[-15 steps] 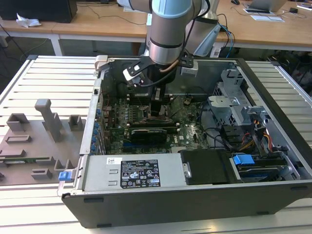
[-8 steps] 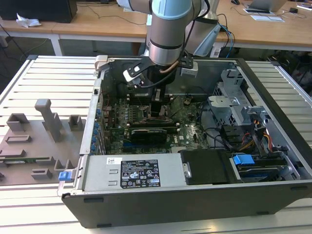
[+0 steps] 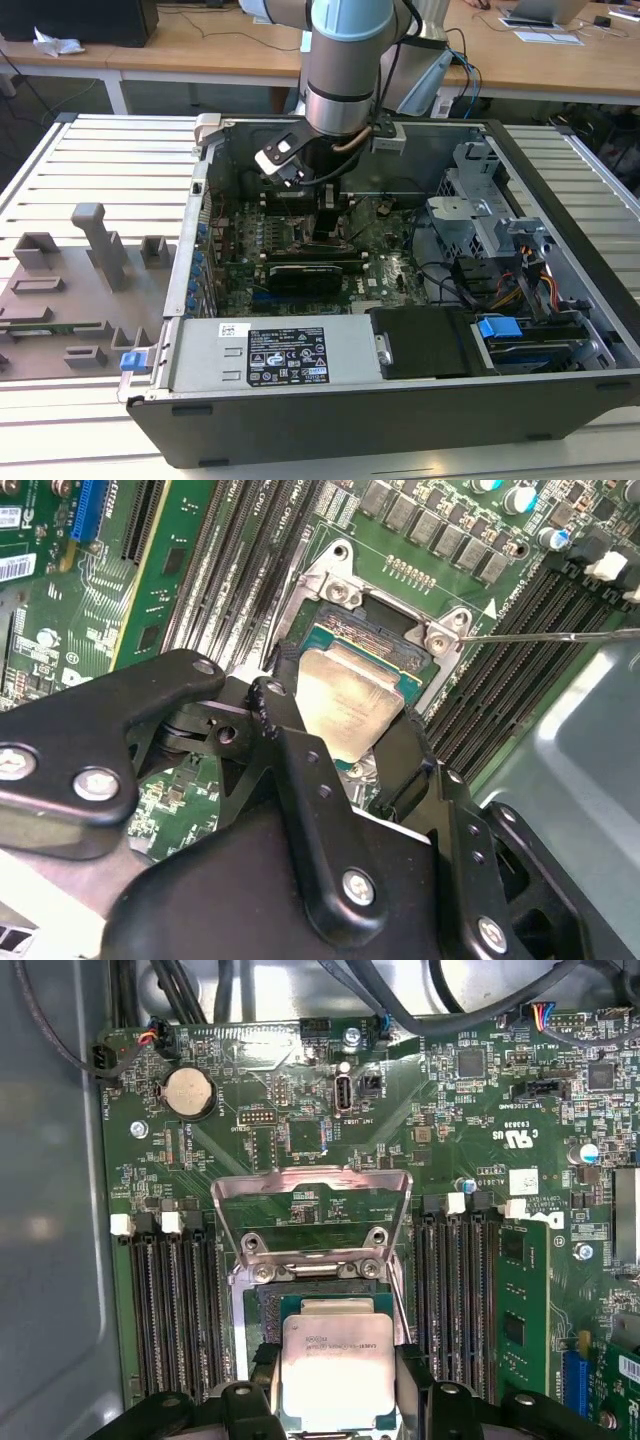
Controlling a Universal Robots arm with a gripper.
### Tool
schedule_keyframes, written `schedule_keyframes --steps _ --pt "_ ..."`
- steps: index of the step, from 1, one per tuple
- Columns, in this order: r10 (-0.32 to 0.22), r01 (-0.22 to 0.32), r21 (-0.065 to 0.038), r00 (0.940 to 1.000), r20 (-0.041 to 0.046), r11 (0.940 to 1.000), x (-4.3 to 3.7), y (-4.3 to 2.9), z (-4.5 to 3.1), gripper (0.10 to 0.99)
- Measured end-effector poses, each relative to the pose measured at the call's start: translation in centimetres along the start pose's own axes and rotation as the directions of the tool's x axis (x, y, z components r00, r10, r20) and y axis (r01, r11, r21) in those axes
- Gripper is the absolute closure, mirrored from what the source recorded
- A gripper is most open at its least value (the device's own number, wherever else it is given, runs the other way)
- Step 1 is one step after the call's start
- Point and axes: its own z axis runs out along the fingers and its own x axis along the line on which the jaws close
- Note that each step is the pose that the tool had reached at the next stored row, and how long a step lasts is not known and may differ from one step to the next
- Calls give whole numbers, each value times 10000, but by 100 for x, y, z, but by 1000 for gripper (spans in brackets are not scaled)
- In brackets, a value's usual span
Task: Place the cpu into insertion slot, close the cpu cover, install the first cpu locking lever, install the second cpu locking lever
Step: 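Place the cpu into insertion slot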
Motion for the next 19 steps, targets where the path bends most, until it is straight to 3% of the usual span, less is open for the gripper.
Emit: schedule_keyframes --steps 8,17,19 --pt "-30 30 0 10000 1 10000 -9 0 11 541" --pt "-116 116 0 9999 8 9999 -15 4 85 541" --pt "-131 131 0 9999 9 9999 14 1 87 541"
